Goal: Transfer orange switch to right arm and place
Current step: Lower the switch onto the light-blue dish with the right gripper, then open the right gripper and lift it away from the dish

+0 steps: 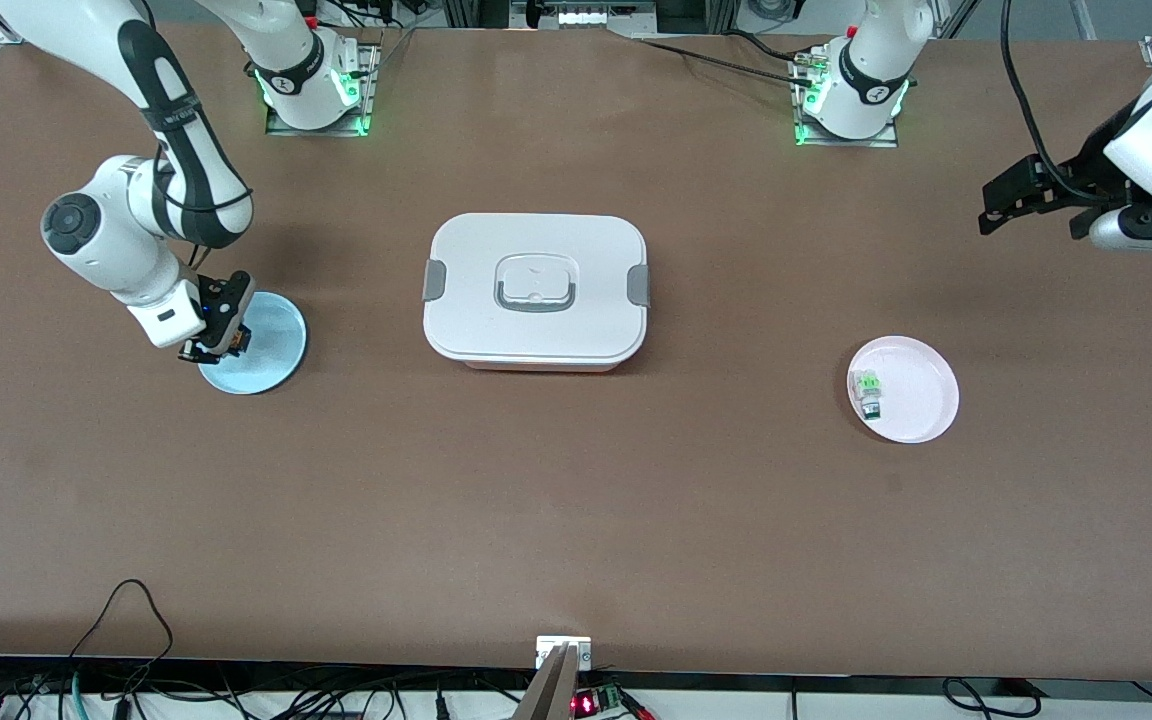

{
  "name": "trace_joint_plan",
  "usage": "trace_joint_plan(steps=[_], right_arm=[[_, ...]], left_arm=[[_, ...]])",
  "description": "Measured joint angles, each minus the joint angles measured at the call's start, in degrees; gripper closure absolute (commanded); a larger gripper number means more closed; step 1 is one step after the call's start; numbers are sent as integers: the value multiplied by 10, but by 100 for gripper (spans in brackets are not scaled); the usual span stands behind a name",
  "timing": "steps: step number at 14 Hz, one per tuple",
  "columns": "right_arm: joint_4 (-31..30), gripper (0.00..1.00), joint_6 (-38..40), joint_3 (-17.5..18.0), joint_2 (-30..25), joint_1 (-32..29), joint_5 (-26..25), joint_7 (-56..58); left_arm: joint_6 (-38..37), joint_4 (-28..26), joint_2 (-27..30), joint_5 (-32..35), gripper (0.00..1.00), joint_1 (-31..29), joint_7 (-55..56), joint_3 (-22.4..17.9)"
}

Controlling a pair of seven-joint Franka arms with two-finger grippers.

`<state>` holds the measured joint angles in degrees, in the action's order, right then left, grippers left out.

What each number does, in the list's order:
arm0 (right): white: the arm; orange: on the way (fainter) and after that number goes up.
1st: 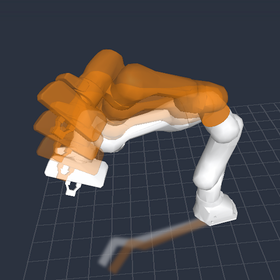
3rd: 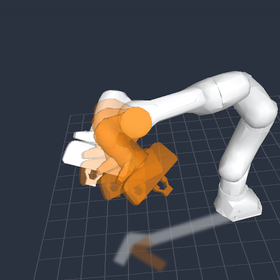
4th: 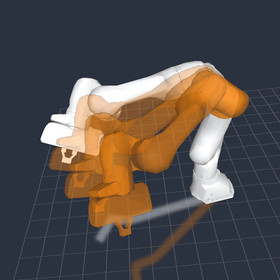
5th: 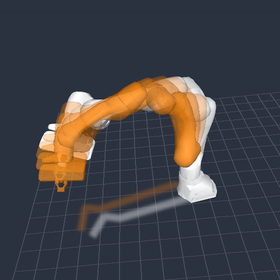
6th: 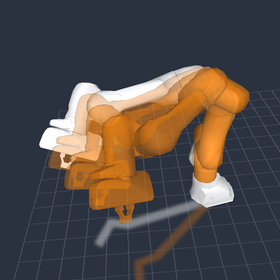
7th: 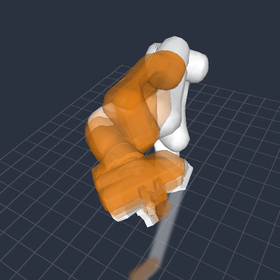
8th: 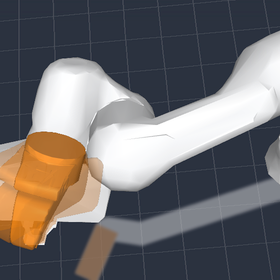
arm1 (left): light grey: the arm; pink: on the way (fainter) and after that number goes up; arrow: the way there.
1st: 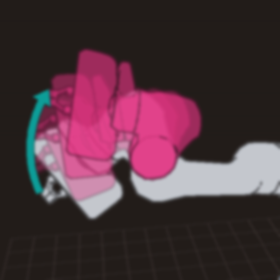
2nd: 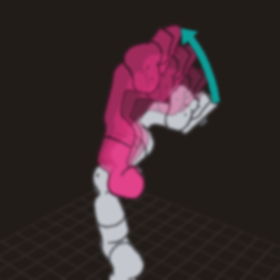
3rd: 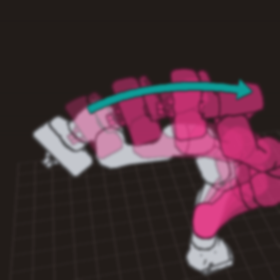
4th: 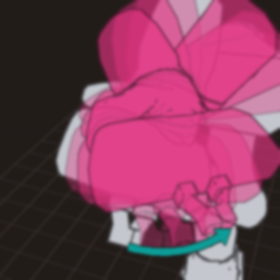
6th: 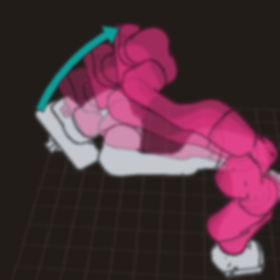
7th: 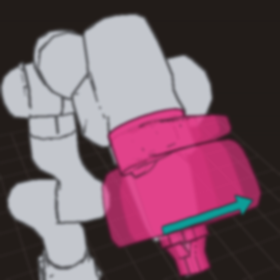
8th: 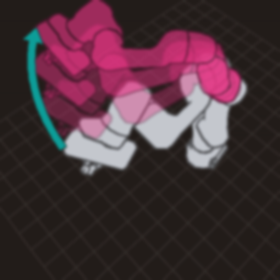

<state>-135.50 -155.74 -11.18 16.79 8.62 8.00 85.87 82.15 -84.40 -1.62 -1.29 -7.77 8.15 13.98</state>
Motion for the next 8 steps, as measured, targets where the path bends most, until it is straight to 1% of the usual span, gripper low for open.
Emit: trace_joint_plan(steps=[2,4,5,6,7,8], right_arm=[[-1,98,-27,12,23,0,3,0],[-1,97,-35,24,35,1,13,0],[-1,87,-36,28,36,2,16,0],[0,45,-36,30,36,2,18,0],[0,0,-36,30,36,3,19,0],[0,0,-36,30,36,3,20,0]], left_arm=[[-3,0,-1,7,0,1,16,-9],[-3,0,-2,7,0,1,16,-16],[-2,0,-4,7,0,1,17,-16],[2,0,-5,7,0,1,16,-17],[8,0,-6,8,0,1,13,-18],[16,0,-7,9,0,1,6,-23]])
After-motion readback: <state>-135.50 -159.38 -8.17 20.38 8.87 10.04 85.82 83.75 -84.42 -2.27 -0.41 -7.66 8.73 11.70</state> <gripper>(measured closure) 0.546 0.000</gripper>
